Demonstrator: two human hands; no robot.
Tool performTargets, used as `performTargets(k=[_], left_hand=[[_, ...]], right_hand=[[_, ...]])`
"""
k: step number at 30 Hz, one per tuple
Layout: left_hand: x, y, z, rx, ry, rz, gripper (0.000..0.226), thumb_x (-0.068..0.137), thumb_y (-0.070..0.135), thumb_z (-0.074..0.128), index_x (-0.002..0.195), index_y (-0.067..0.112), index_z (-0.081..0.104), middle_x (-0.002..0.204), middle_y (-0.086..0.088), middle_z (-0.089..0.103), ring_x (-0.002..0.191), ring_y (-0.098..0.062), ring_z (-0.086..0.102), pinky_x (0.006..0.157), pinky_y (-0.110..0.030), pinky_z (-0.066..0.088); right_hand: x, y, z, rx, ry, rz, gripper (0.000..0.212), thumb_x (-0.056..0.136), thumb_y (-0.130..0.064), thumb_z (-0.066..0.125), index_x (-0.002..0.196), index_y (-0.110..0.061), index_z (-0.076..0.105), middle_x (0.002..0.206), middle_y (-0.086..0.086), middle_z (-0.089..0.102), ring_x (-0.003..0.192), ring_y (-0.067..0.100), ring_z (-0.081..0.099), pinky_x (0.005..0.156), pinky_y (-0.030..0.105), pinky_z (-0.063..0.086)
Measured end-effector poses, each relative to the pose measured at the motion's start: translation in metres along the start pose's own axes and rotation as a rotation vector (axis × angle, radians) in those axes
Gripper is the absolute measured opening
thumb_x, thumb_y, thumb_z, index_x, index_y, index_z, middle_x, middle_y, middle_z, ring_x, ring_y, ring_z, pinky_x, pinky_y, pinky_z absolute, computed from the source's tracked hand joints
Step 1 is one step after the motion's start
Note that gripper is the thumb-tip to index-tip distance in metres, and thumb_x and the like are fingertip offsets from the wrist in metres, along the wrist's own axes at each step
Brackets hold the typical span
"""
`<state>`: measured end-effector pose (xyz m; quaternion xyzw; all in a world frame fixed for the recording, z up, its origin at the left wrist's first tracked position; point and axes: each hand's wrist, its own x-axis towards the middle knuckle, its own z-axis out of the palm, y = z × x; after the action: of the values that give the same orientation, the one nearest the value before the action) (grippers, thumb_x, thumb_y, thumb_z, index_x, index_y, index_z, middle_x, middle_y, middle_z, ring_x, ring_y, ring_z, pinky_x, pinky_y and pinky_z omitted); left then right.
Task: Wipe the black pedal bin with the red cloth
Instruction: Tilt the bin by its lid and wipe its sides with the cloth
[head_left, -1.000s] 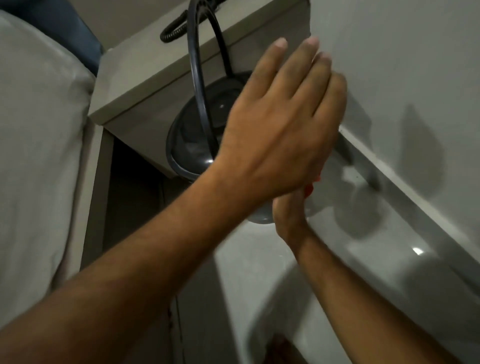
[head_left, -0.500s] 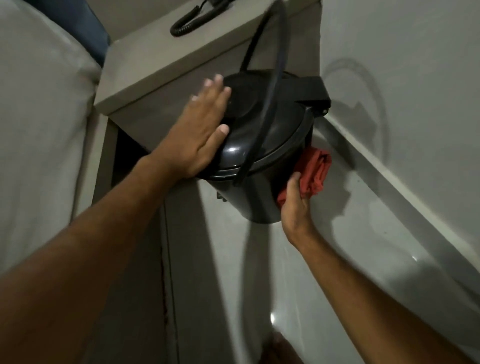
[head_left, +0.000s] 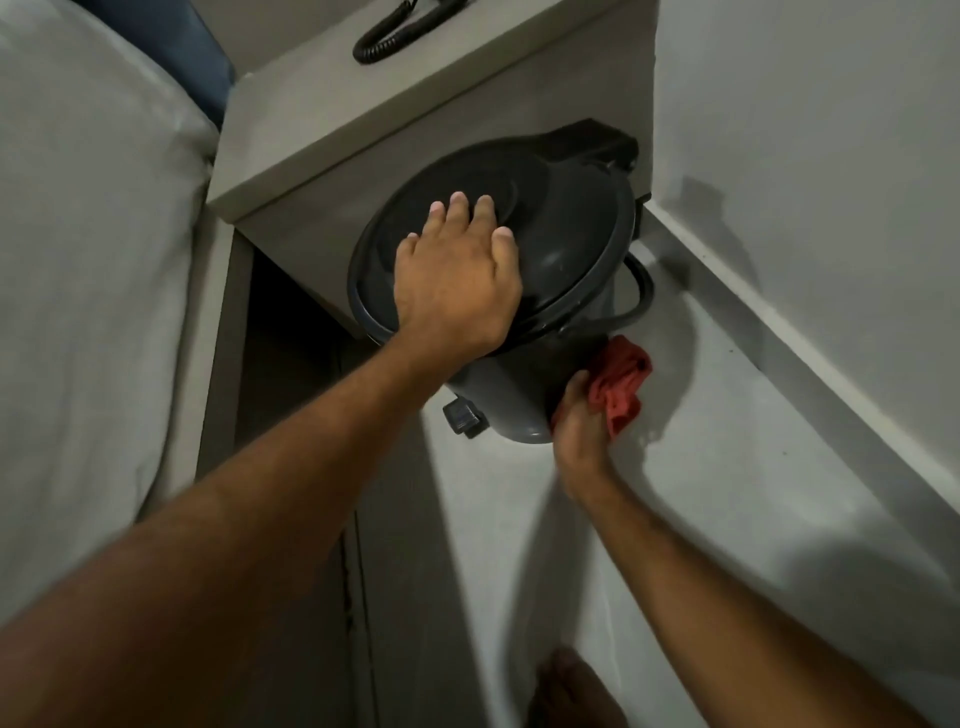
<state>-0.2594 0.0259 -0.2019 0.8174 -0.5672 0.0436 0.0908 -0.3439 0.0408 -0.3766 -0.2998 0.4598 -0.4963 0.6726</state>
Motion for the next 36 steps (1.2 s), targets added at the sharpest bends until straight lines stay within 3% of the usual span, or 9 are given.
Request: performTargets(k=[4,8,10,16,22,25,28,32,36], left_hand=[[0.011,0.019,-0.001,0.017,-0.136,-0.127,0.061,0.103,0.045,0.018,0.154,0.011,0.026,0.163,-0.02,0.024,0.151,-0.037,0.018,0.12,-0.053,0.016],[0.025,-0.015,-0.032,0.076,-0.194,0.162,0.077,0.087,0.071,0.015,0.121,0.02,0.061,0.122,-0.022,0.058,0.122,-0.041,0.049,0.103,-0.049,0.037],[0.024,-0.036,-0.033,0.127,-0.205,0.205,0.076,0.086,0.073,0.019,0.147,0.033,0.042,0.15,-0.014,0.043,0.142,-0.037,0.03,0.115,-0.053,0.023],[0.026,-0.037,-0.012,0.041,-0.219,0.131,0.075,0.088,0.075,0.017,0.155,0.041,0.014,0.169,-0.003,0.009,0.154,-0.028,0.004,0.12,-0.06,0.001],[0.009,-0.002,-0.003,0.011,-0.229,-0.329,0.082,0.088,0.078,0.013,0.157,0.033,0.009,0.169,-0.011,0.002,0.153,-0.038,-0.003,0.117,-0.065,-0.004],[0.011,-0.007,-0.019,0.025,-0.284,-0.382,0.099,0.076,0.089,0.01,0.157,0.031,0.012,0.167,-0.019,0.007,0.15,-0.047,0.001,0.114,-0.066,0.003],[0.007,-0.038,-0.032,0.197,-0.208,-0.149,0.104,0.068,0.096,0.009,0.153,0.038,0.025,0.156,-0.025,0.025,0.141,-0.05,0.019,0.111,-0.061,0.019],[0.003,-0.051,-0.016,0.066,-0.222,-0.133,0.098,0.071,0.095,0.015,0.154,0.043,0.013,0.167,-0.013,0.009,0.151,-0.038,0.004,0.119,-0.063,0.001],[0.01,-0.039,-0.011,0.049,-0.221,-0.206,0.106,0.066,0.097,0.012,0.155,0.04,0.008,0.169,-0.008,0.002,0.153,-0.037,-0.003,0.118,-0.065,-0.004]], right_hand=[[0.036,-0.02,0.0,0.192,0.078,0.222,0.054,0.103,-0.045,0.045,0.15,-0.019,0.046,0.148,0.009,0.056,0.131,0.025,0.056,0.119,0.039,0.039],[0.026,-0.035,-0.002,0.209,0.02,0.096,0.063,0.096,-0.057,0.038,0.146,-0.021,0.05,0.123,-0.005,0.074,0.104,0.007,0.072,0.086,0.023,0.057],[0.018,-0.037,0.004,0.252,-0.012,0.027,0.061,0.096,-0.058,0.04,0.143,-0.021,0.052,0.108,-0.013,0.08,0.098,0.003,0.075,0.079,0.018,0.06],[-0.036,0.002,0.022,0.075,-0.044,-0.084,0.049,0.109,-0.027,0.037,0.154,-0.007,0.034,0.154,-0.003,0.038,0.116,-0.013,0.053,0.096,-0.005,0.034],[0.017,-0.03,0.012,-0.082,0.024,0.158,0.055,0.107,-0.046,0.034,0.151,-0.015,0.043,0.156,0.012,0.047,0.141,0.026,0.046,0.122,0.041,0.034],[0.0,-0.066,0.03,-0.051,-0.006,-0.08,0.05,0.098,-0.053,0.04,0.134,-0.027,0.063,0.138,0.003,0.067,0.13,0.017,0.06,0.114,0.036,0.046],[-0.024,-0.049,0.036,-0.052,-0.074,-0.225,0.077,0.087,-0.057,0.034,0.152,-0.016,0.039,0.157,0.012,0.045,0.146,0.026,0.041,0.123,0.043,0.03],[-0.04,0.008,0.023,-0.048,-0.092,-0.072,0.06,0.101,-0.037,0.046,0.153,-0.012,0.03,0.161,0.004,0.032,0.142,0.004,0.036,0.118,0.016,0.027],[0.001,0.013,0.012,-0.073,0.122,0.156,0.05,0.108,-0.022,0.04,0.154,-0.004,0.032,0.163,0.015,0.034,0.148,0.023,0.034,0.122,0.022,0.019]])
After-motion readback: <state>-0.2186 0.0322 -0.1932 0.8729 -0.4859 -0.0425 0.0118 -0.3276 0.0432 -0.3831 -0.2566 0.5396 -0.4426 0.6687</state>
